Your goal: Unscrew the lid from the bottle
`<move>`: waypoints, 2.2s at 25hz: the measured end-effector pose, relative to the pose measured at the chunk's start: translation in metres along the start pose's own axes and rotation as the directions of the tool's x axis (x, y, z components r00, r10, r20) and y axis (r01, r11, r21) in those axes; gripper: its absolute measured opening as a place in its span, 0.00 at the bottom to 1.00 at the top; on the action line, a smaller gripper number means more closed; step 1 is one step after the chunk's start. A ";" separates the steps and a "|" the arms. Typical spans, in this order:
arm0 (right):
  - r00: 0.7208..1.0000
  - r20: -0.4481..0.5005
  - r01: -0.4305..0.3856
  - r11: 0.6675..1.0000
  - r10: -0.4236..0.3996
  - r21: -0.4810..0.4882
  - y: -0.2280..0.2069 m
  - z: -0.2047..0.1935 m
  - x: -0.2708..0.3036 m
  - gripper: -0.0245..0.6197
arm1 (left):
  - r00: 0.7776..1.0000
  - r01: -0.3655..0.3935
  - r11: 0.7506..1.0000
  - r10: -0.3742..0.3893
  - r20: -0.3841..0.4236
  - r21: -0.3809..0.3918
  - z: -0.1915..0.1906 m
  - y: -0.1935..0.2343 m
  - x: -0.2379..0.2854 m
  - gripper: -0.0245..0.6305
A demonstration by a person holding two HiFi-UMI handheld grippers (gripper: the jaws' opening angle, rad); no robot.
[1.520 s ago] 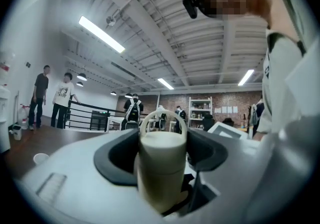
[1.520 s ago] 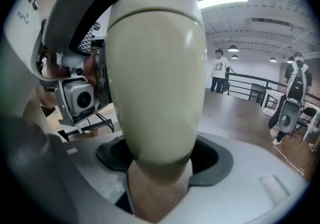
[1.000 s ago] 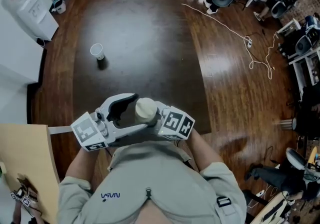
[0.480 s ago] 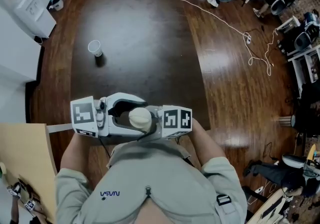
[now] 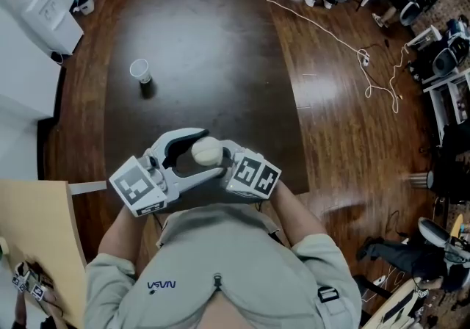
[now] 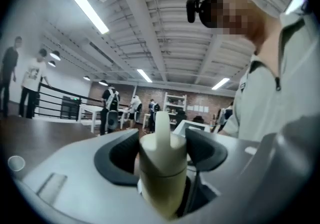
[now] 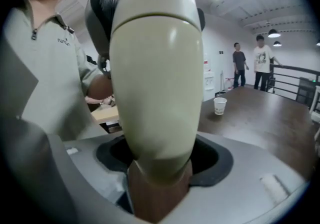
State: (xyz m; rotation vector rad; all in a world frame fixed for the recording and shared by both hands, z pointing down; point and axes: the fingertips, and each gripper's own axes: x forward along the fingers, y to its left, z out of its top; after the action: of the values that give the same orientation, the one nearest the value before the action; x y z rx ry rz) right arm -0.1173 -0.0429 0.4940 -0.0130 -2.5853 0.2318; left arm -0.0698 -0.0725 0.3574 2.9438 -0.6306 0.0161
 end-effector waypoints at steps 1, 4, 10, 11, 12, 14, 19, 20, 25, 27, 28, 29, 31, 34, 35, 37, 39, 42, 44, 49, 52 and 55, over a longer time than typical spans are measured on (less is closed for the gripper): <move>0.999 0.002 0.054 0.999 -0.054 0.006 -0.007 0.000 0.001 0.51 | 0.998 -0.060 0.998 0.060 0.003 0.012 -0.001 0.004 0.001 0.50; 0.975 0.012 0.221 0.975 -0.221 0.033 -0.031 -0.001 0.002 0.51 | 0.971 -0.240 0.971 0.240 0.001 0.010 -0.005 0.018 0.004 0.50; 0.899 -0.021 0.438 0.898 -0.438 0.041 -0.061 -0.009 0.010 0.51 | 0.898 -0.440 0.897 0.439 -0.018 -0.052 -0.023 0.041 -0.003 0.50; 0.895 -0.024 0.446 0.894 -0.446 0.039 -0.062 -0.010 0.011 0.51 | 0.895 -0.446 0.893 0.445 -0.020 -0.060 -0.025 0.042 -0.004 0.50; 0.893 -0.025 0.449 0.893 -0.449 0.038 -0.063 -0.010 0.012 0.51 | 0.894 -0.448 0.892 0.447 -0.021 -0.066 -0.026 0.043 -0.005 0.50; 0.893 -0.029 0.451 0.892 -0.450 0.038 -0.064 -0.011 0.012 0.51 | 0.892 -0.451 0.890 0.451 -0.022 -0.070 -0.027 0.045 -0.005 0.50; 0.878 -0.028 0.479 0.877 -0.478 0.036 -0.067 -0.010 0.009 0.51 | 0.881 -0.472 0.879 0.473 -0.002 -0.072 -0.026 0.047 -0.006 0.50; 0.875 -0.027 0.483 0.875 -0.482 0.037 -0.067 -0.009 0.009 0.51 | 0.881 -0.472 0.879 0.473 -0.001 -0.071 -0.026 0.047 -0.006 0.50; 0.887 -0.016 0.461 0.886 -0.461 0.038 -0.064 -0.010 0.009 0.51 | 0.902 -0.430 0.901 0.431 -0.001 -0.061 -0.025 0.042 -0.003 0.50; 0.908 -0.004 0.418 0.907 -0.419 0.057 -0.058 -0.010 0.008 0.51 | 0.921 -0.387 0.920 0.388 0.014 -0.059 -0.020 0.037 0.000 0.50; 0.920 0.004 0.390 0.919 -0.391 0.065 -0.054 -0.010 0.007 0.51 | 0.933 -0.358 0.932 0.360 0.021 -0.059 -0.016 0.033 0.002 0.52; 0.933 0.012 0.358 0.931 -0.360 0.068 -0.049 -0.008 0.006 0.51 | 0.944 -0.327 0.944 0.329 0.028 -0.055 -0.011 0.029 0.003 0.53; 0.956 0.026 0.289 0.955 -0.291 0.062 -0.038 -0.004 0.006 0.51 | 0.966 -0.255 0.966 0.256 0.043 -0.042 -0.001 0.021 0.002 0.56; 0.988 0.052 0.141 0.989 -0.143 0.038 -0.018 0.004 0.005 0.51 | 0.993 -0.102 0.993 0.105 0.055 -0.060 0.011 0.008 -0.002 0.58; 0.995 0.063 0.073 0.997 -0.074 0.029 -0.009 0.006 0.004 0.51 | 0.997 -0.044 0.997 0.048 0.061 -0.069 0.013 0.003 -0.004 0.60; 0.995 0.070 -0.071 0.997 0.071 0.001 0.012 0.011 0.000 0.51 | 0.995 0.080 0.992 -0.074 0.069 -0.094 0.015 -0.009 -0.009 0.60; 0.981 0.048 -0.187 0.981 0.189 -0.044 0.032 0.015 -0.005 0.51 | 0.979 0.198 0.972 -0.190 0.074 -0.124 0.018 -0.020 -0.012 0.61; 0.953 -0.007 -0.301 0.948 0.302 -0.101 0.053 0.016 -0.011 0.51 | 0.944 0.328 0.934 -0.319 0.083 -0.143 0.023 -0.031 -0.015 0.62; 0.936 -0.040 -0.352 0.928 0.349 -0.123 0.063 0.015 -0.012 0.51 | 0.918 0.396 0.907 -0.389 0.074 -0.142 0.025 -0.039 -0.017 0.62; 0.910 -0.071 -0.415 0.899 0.409 -0.136 0.079 0.012 -0.009 0.51 | 0.880 0.474 0.878 -0.474 0.009 -0.069 0.018 -0.053 -0.020 0.62; 0.913 -0.066 -0.408 0.903 0.402 -0.135 0.077 0.012 -0.008 0.51 | 0.876 0.482 0.875 -0.483 -0.007 -0.049 0.017 -0.057 -0.020 0.51; 0.927 -0.059 -0.375 0.918 0.371 -0.131 0.070 0.013 -0.005 0.51 | 0.895 0.445 0.895 -0.446 -0.014 -0.032 0.016 -0.053 -0.020 0.50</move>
State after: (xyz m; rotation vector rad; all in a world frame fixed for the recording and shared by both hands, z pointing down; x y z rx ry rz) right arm -0.1222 0.0236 0.4688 -0.5619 -2.5409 0.1847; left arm -0.0665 -0.0182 0.3342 2.9798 0.0615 -0.0072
